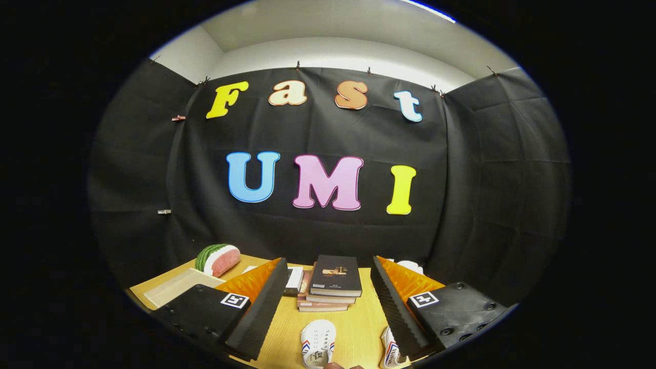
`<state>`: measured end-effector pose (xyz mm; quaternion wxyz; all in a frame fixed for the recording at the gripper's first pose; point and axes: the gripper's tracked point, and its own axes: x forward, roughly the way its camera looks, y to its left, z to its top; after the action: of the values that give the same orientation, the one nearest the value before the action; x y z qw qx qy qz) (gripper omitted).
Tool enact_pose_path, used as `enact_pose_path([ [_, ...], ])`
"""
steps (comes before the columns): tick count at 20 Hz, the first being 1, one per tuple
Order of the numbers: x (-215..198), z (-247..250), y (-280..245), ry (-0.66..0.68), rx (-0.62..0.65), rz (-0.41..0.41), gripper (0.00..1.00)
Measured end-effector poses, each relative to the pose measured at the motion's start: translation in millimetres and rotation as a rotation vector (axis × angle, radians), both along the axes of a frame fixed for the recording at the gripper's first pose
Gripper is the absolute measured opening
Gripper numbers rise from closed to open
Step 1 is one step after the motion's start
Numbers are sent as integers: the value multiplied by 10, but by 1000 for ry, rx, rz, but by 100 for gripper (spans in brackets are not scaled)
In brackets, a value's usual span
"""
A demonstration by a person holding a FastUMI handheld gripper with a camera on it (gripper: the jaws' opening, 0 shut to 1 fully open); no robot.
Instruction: Open the storage box then place both shoes into the box .Put the left shoe in first, then the right shoe, with the right side of both shoes facing outward in a uniform manner.
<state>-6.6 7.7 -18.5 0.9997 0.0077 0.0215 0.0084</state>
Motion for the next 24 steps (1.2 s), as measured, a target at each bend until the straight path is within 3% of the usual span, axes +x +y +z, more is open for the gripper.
enact_pose_path([
  [4,20,-219,175,73,31,45,97],
  [9,22,-624,542,239,161,171,98],
  [18,-307,-1653,1625,753,547,570,98],
  [21,-444,-1936,1942,907,690,653,98],
  [24,-486,-2220,2119,1021,784,668,98],
])
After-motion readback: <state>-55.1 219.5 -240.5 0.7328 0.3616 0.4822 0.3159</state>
